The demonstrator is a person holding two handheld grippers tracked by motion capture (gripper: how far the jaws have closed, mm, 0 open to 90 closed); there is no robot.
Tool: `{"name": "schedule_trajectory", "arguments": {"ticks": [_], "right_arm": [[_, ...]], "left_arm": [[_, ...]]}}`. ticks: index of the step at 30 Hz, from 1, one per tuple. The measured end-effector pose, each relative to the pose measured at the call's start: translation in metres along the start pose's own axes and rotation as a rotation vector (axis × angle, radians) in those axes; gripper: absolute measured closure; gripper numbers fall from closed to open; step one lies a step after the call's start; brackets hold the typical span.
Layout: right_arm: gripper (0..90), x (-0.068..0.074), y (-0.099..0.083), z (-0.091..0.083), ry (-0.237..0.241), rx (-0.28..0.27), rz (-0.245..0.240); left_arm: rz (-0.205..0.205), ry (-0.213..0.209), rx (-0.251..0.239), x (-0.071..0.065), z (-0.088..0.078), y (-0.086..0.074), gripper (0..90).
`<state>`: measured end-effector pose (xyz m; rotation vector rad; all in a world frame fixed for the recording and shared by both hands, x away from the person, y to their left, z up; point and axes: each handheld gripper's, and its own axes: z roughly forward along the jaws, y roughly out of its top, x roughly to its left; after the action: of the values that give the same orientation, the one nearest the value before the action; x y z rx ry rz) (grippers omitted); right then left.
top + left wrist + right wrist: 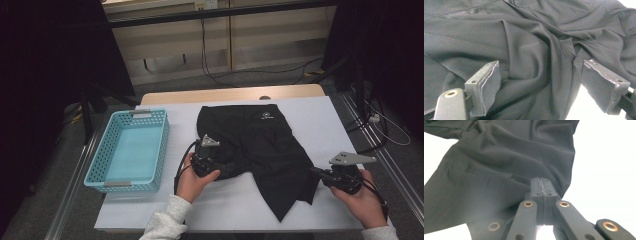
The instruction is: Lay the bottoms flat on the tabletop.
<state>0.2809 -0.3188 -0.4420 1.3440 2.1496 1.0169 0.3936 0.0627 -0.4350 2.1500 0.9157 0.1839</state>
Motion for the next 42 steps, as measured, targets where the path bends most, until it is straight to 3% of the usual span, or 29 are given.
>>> {"name": "schedule_trajectory", "arguments": {"ticks": [4, 6, 8, 15, 21, 27, 29, 31, 33, 34, 42], "right_arm": [[89.6, -0.006, -0.005, 0.003, -0.033, 0.03, -0.002], [86.7, -0.01, -0.006, 0.004, -0.056, 0.015, 0.0], [83.5, -0.007, -0.006, 0.004, -0.031, 0.005, -0.012], [66.5, 0.023, 0.006, 0.012, 0.052, -0.024, -0.06], [57.8, 0.064, 0.013, 0.031, 0.15, -0.003, -0.127], [53.5, 0.089, 0.015, 0.051, 0.177, 0.027, -0.156], [55.6, 0.094, 0.015, 0.056, 0.176, 0.036, -0.163], [67.3, 0.098, 0.017, 0.059, 0.172, 0.024, -0.177], [86.7, 0.101, 0.02, 0.061, 0.174, 0.03, -0.195], [89.4, 0.101, 0.021, 0.062, 0.177, 0.031, -0.201], [90.0, 0.095, 0.054, 0.069, 0.185, -0.059, -0.166]], "left_arm": [[0.003, -0.002, 0.003, 0.0, 0.001, -0.001, 16.9], [0.003, -0.001, 0.005, 0.0, 0.002, -0.002, 17.0], [0.009, -0.003, 0.009, 0.0, 0.002, -0.002, 16.9], [0.015, 0.004, 0.008, -0.003, 0.002, -0.004, 16.9], [0.023, 0.006, 0.014, -0.004, -0.003, -0.009, 16.1], [0.017, 0.008, -0.001, -0.004, -0.009, -0.013, 15.8], [0.018, 0.009, 0.001, -0.004, -0.01, -0.014, 15.8], [0.021, 0.01, 0.003, -0.003, -0.012, -0.015, 15.8], [0.008, 0.013, -0.01, -0.004, -0.013, -0.015, 15.8], [0.009, 0.009, -0.01, -0.005, -0.013, -0.015, 15.8], [0.01, 0.009, -0.019, -0.003, -0.017, -0.013, 15.8]]}}
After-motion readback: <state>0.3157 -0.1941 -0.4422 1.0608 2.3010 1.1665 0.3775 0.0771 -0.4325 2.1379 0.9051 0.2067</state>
